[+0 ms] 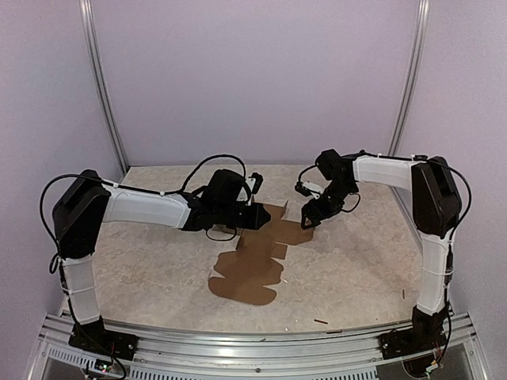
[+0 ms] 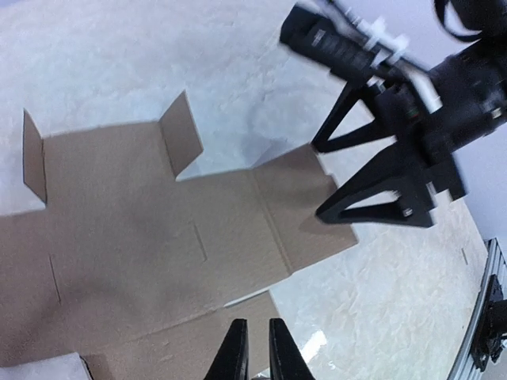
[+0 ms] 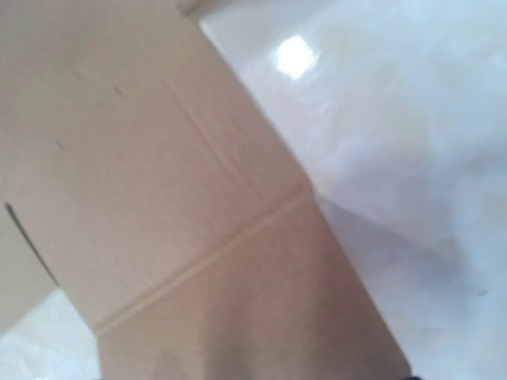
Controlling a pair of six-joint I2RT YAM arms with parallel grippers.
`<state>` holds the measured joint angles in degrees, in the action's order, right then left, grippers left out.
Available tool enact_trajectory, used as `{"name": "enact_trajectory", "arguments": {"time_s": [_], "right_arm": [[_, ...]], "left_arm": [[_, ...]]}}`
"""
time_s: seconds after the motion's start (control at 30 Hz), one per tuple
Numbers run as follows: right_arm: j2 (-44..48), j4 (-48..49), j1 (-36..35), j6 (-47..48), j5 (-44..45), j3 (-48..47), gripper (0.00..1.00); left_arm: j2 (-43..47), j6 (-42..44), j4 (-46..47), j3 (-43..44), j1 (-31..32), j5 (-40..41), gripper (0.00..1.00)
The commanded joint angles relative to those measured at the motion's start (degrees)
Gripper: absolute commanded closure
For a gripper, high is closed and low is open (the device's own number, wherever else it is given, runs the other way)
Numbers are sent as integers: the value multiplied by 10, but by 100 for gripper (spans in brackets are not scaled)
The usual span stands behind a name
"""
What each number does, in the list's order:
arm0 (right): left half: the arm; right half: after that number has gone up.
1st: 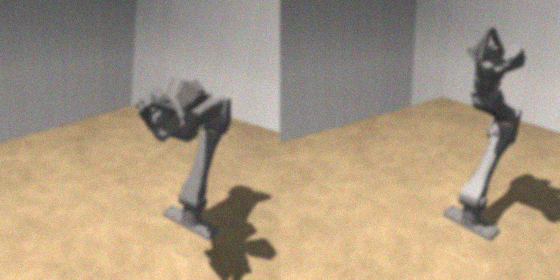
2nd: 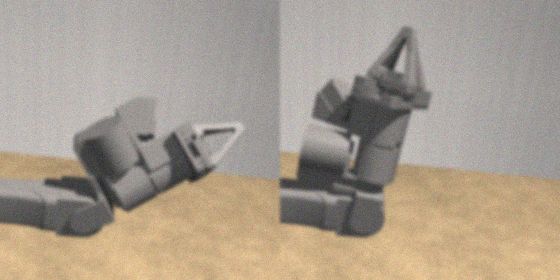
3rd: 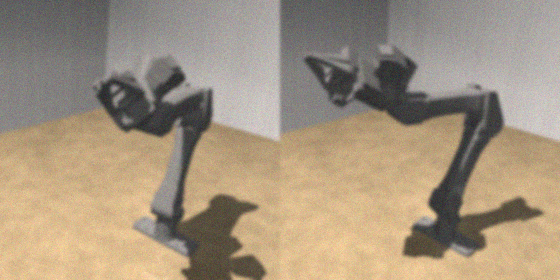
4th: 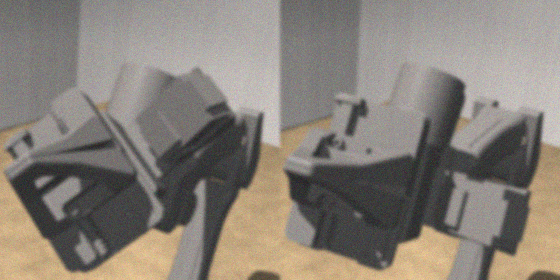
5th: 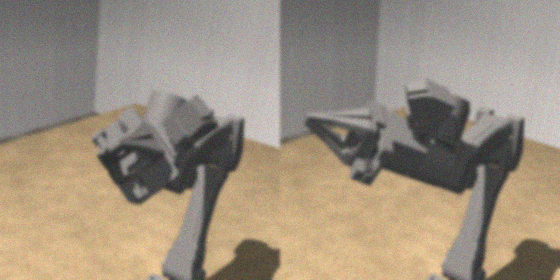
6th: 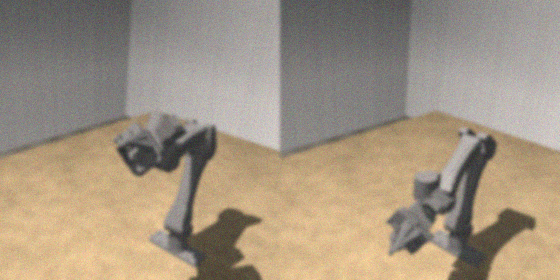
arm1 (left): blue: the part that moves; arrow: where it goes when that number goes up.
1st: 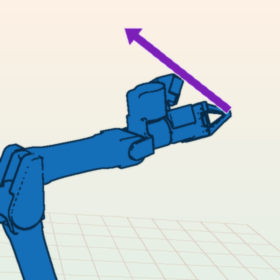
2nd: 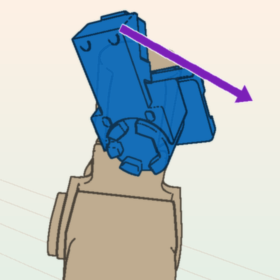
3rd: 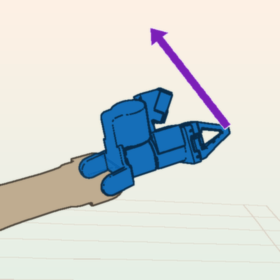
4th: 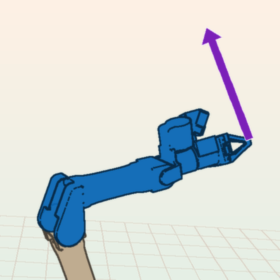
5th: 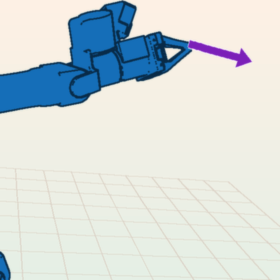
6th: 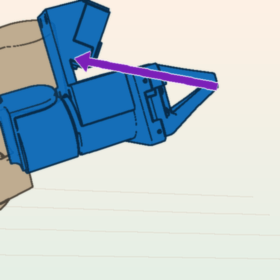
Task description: Fold the paper box
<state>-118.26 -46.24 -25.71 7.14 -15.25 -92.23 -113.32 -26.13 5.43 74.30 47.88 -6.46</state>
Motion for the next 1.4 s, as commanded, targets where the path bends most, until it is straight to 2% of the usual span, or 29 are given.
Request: {"name": "enact_trajectory", "arguments": {"time_s": [0.0, 0.13, 0.23, 0.33, 0.4, 0.43, 0.57, 0.77, 0.93, 1.07, 1.17, 1.27, 1.37], "right_arm": [[-20, -17, -3, -14, -35, 9, 23], [-21, -16, -3, -22, -46, 13, 26], [-8, -17, -2, -28, -36, 18, 24], [16, -11, -3, -33, -15, 31, 20], [29, -4, -2, -42, -13, 44, 11], [34, 0, -3, -46, -15, 49, 2], [25, 2, -3, -54, -58, 52, 2], [-22, 2, -2, -70, -122, 36, 24], [-29, 6, -2, -70, -144, 25, 56], [-25, 10, -3, -70, -169, 19, 70], [-14, 12, -3, -63, -188, 6, 88], [3, 8, -3, -53, -192, -14, 97], [23, 7, -2, -43, -190, -24, 99]], "left_arm": [[65, 41, -26, -18, 6, 50, 87], [101, 51, -67, -38, 3, 103, 85], [121, 64, -103, -44, -4, 133, 83], [132, 77, -139, -42, -13, 146, 80], [134, 82, -164, -36, -19, 151, 77], [134, 84, -172, -33, -24, 151, 77], [127, 90, -186, -20, -29, 152, 77], [122, 75, -201, -2, -32, 140, 77], [141, 74, -208, -3, -31, 139, 77], [152, 89, -209, -1, -34, 146, 76], [152, 88, -215, 1, -43, 142, 76], [156, 67, -224, -13, -52, 142, 73], [179, 50, -218, -56, -56, 161, 71]]}}
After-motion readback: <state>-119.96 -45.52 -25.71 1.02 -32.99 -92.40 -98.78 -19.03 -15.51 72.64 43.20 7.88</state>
